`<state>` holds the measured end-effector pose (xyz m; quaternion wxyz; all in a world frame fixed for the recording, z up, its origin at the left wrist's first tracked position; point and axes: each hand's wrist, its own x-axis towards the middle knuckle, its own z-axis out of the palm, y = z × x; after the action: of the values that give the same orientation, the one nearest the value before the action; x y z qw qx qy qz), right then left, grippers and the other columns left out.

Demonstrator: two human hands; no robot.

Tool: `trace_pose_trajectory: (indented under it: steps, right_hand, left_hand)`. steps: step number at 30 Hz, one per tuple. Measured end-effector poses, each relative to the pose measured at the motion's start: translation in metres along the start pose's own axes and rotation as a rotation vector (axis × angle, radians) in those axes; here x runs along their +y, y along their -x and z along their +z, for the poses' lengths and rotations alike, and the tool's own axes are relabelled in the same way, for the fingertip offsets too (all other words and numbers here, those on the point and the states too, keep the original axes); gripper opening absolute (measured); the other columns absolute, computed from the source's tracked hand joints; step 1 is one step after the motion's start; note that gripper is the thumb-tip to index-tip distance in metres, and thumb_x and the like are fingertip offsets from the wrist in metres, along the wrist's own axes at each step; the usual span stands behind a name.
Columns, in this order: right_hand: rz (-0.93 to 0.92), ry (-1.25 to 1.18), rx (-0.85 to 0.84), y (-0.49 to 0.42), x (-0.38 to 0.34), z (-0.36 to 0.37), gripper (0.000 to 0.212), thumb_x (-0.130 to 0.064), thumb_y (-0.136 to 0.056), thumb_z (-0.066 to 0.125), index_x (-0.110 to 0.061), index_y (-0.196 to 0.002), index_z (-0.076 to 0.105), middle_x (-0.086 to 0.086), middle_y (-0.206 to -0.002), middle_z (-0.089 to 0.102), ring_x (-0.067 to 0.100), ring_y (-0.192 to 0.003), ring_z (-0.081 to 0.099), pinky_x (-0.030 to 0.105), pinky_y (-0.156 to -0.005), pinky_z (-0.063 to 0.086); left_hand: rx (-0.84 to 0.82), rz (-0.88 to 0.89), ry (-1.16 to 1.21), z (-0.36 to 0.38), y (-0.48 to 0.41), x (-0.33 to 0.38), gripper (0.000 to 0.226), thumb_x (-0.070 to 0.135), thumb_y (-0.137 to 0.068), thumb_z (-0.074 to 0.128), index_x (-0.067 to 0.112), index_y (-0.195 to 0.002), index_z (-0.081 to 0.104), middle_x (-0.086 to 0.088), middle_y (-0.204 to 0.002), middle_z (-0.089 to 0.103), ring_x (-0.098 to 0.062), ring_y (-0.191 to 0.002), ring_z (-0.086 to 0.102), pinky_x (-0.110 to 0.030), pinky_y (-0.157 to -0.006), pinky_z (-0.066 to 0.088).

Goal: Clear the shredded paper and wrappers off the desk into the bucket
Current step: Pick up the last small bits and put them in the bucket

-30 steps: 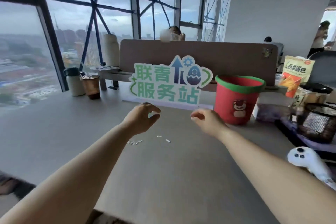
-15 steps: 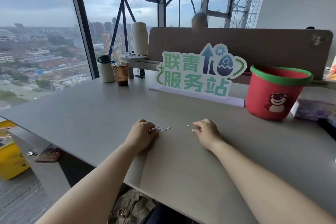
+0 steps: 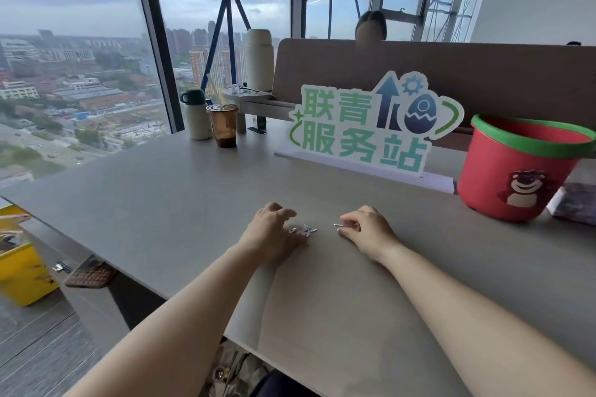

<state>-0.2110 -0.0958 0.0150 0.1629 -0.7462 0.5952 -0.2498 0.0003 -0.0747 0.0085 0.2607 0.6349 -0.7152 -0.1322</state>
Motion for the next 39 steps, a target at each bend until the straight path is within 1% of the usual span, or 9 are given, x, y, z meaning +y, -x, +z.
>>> trace_pose_trajectory:
  steps: [6, 11, 13, 16, 19, 23, 28, 34, 39]
  right_hand:
    - [-0.042, -0.041, -0.005, -0.002, -0.001, 0.003, 0.022, -0.014, -0.085, 0.062, -0.010, -0.105, 0.070, 0.014, -0.106, 0.059, 0.024, -0.104, 0.056, 0.017, -0.081, 0.032]
    - [-0.064, -0.042, -0.016, -0.005, -0.003, 0.003, 0.020, -0.010, -0.084, 0.061, -0.010, -0.102, 0.071, 0.013, -0.107, 0.064, 0.024, -0.105, 0.058, 0.015, -0.079, 0.033]
    - [-0.068, -0.068, -0.026, -0.004, -0.002, -0.005, 0.021, -0.010, -0.086, 0.060, -0.009, -0.104, 0.070, 0.012, -0.109, 0.066, 0.023, -0.106, 0.059, 0.015, -0.080, 0.034]
    - [-0.053, -0.070, -0.027, -0.003, 0.010, -0.022, 0.022, -0.011, -0.088, 0.057, -0.009, -0.106, 0.069, 0.010, -0.111, 0.066, 0.021, -0.106, 0.059, 0.015, -0.083, 0.034]
    - [-0.028, -0.069, -0.083, 0.002, 0.023, -0.031, 0.022, -0.013, -0.087, 0.061, -0.010, -0.106, 0.069, 0.008, -0.108, 0.065, 0.015, -0.099, 0.057, 0.017, -0.085, 0.036]
    - [-0.042, -0.100, -0.104, 0.006, 0.023, -0.023, 0.023, -0.013, -0.083, 0.066, -0.011, -0.106, 0.069, 0.002, -0.095, 0.058, 0.014, -0.087, 0.054, 0.019, -0.081, 0.037]
    - [-0.079, -0.079, -0.098, -0.001, 0.011, -0.012, 0.030, -0.013, -0.082, 0.066, -0.011, -0.112, 0.066, 0.001, -0.095, 0.054, 0.013, -0.084, 0.051, 0.017, -0.076, 0.035]
    - [-0.062, -0.090, -0.071, -0.008, 0.007, -0.006, 0.020, -0.016, -0.081, 0.068, -0.016, -0.101, 0.072, -0.005, -0.083, 0.055, 0.012, -0.081, 0.052, 0.021, -0.076, 0.039]
    - [-0.040, -0.112, -0.024, -0.008, 0.009, -0.003, 0.011, -0.018, -0.078, 0.070, -0.019, -0.088, 0.075, -0.009, -0.079, 0.060, 0.009, -0.077, 0.054, 0.024, -0.075, 0.043]
  left_hand:
    - [-0.024, 0.079, -0.020, 0.004, -0.004, 0.006, 0.037, 0.039, -0.077, 0.070, 0.021, -0.110, 0.068, -0.007, -0.111, 0.059, -0.026, -0.100, 0.060, -0.035, -0.091, 0.049]
    - [-0.034, 0.122, -0.041, 0.008, -0.007, 0.017, 0.020, 0.030, -0.084, 0.062, 0.023, -0.101, 0.071, -0.005, -0.105, 0.061, -0.024, -0.096, 0.061, -0.032, -0.087, 0.050]
    - [-0.048, 0.135, -0.047, 0.007, -0.008, 0.019, 0.020, 0.029, -0.084, 0.062, 0.022, -0.100, 0.070, -0.005, -0.105, 0.061, -0.024, -0.094, 0.062, -0.033, -0.086, 0.051]
    - [-0.073, 0.121, -0.048, 0.000, -0.008, 0.015, 0.028, 0.029, -0.083, 0.065, 0.018, -0.109, 0.066, -0.005, -0.109, 0.061, -0.023, -0.092, 0.064, -0.034, -0.088, 0.051]
    - [-0.106, 0.106, -0.054, -0.009, -0.007, 0.007, 0.038, 0.030, -0.081, 0.069, 0.015, -0.115, 0.063, -0.007, -0.110, 0.060, -0.023, -0.092, 0.064, -0.031, -0.092, 0.048]
    - [-0.119, 0.107, -0.047, -0.012, -0.003, 0.005, 0.040, 0.026, -0.080, 0.070, 0.012, -0.116, 0.063, -0.011, -0.110, 0.061, -0.026, -0.093, 0.063, -0.023, -0.091, 0.043]
    - [-0.107, 0.110, -0.026, -0.006, -0.002, 0.010, 0.037, 0.027, -0.080, 0.070, 0.013, -0.114, 0.064, -0.009, -0.110, 0.062, -0.024, -0.093, 0.064, -0.027, -0.091, 0.048]
    - [-0.087, 0.124, -0.009, 0.002, -0.005, 0.020, 0.031, 0.025, -0.079, 0.069, 0.017, -0.110, 0.067, -0.007, -0.106, 0.062, -0.023, -0.088, 0.065, -0.031, -0.088, 0.051]
    - [-0.048, 0.164, -0.001, 0.010, -0.006, 0.027, 0.019, 0.023, -0.082, 0.063, 0.022, -0.098, 0.072, -0.004, -0.100, 0.063, -0.021, -0.087, 0.063, -0.027, -0.083, 0.051]
